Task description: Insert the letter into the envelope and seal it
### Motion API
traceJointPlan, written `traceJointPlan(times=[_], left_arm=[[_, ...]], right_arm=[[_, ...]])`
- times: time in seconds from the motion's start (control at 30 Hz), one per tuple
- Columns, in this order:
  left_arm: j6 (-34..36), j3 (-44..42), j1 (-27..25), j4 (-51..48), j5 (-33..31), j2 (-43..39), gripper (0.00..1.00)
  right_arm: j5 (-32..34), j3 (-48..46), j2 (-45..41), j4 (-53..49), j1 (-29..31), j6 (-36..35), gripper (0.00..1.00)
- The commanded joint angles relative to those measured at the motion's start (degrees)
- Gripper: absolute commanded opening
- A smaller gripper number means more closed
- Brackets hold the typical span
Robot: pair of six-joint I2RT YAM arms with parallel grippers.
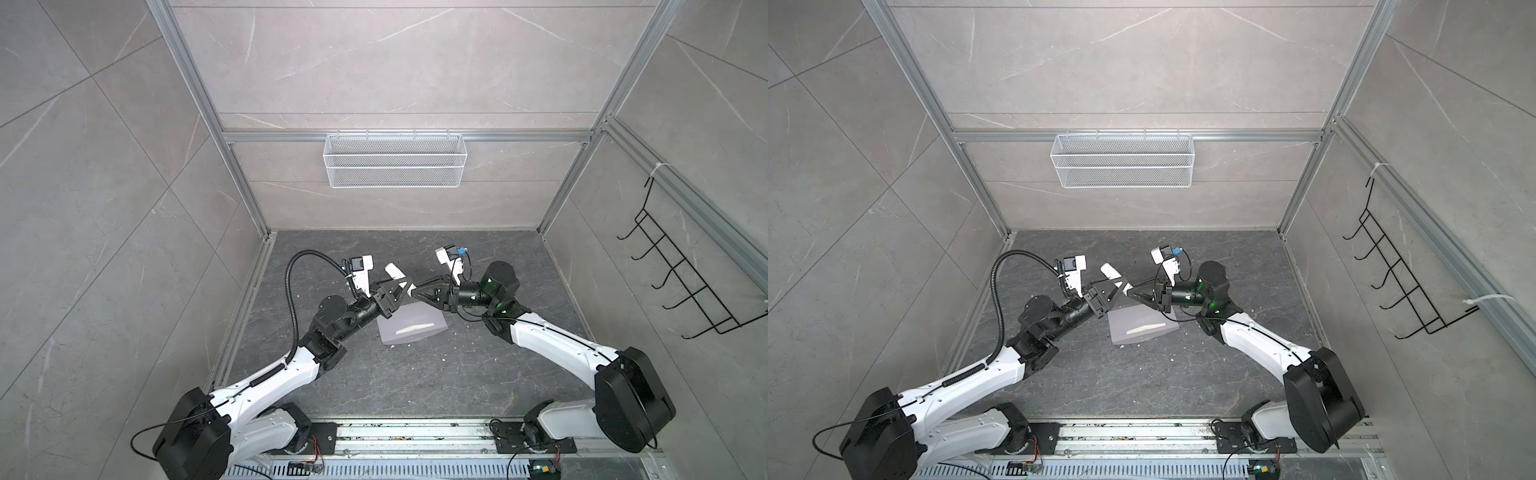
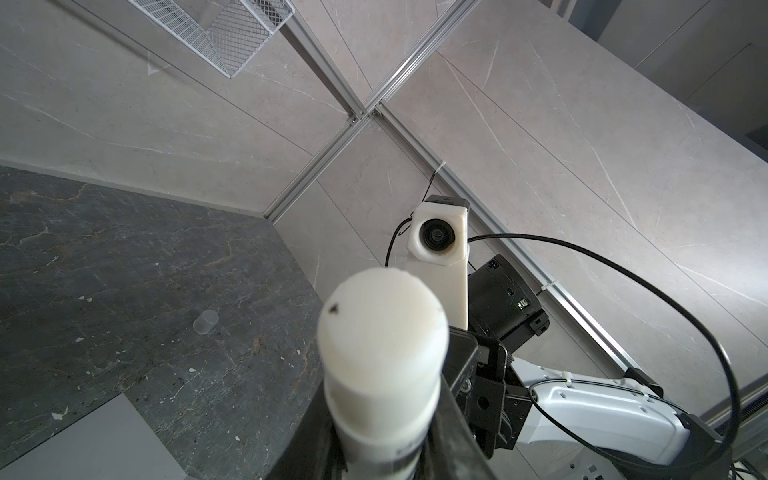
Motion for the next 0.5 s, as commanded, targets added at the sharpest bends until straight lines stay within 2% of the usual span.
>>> traceJointPlan(times=[0.0, 0.07, 0.23, 0.37, 0.47], left_arm=[[2.61, -0.23, -0.37, 3.83, 4.00, -1.23, 0.00], [2.53, -0.22, -0.37, 3.59, 3.61, -1.24, 0.00], [2.55, 0.17, -0.38, 1.40, 1.88, -1.25, 0.00], [2.48, 0.21, -0.37, 0.36, 0.49, -1.33, 0.00], [2.44, 0.21, -0.37, -0.02, 0.12, -1.22, 0.00]], right_arm=[[6.48, 2.97, -0.39, -3.06, -2.55, 0.30, 0.16], [9.11, 3.33, -1.76, -9.03, -2.40, -3.83, 0.20], [21.46, 3.21, -9.05, -24.19, 1.04, -19.44, 0.45], [40.11, 2.32, -15.35, -33.66, 8.47, -34.84, 0.73], [56.37, -1.06, -20.15, -32.47, 15.86, -43.00, 0.81]])
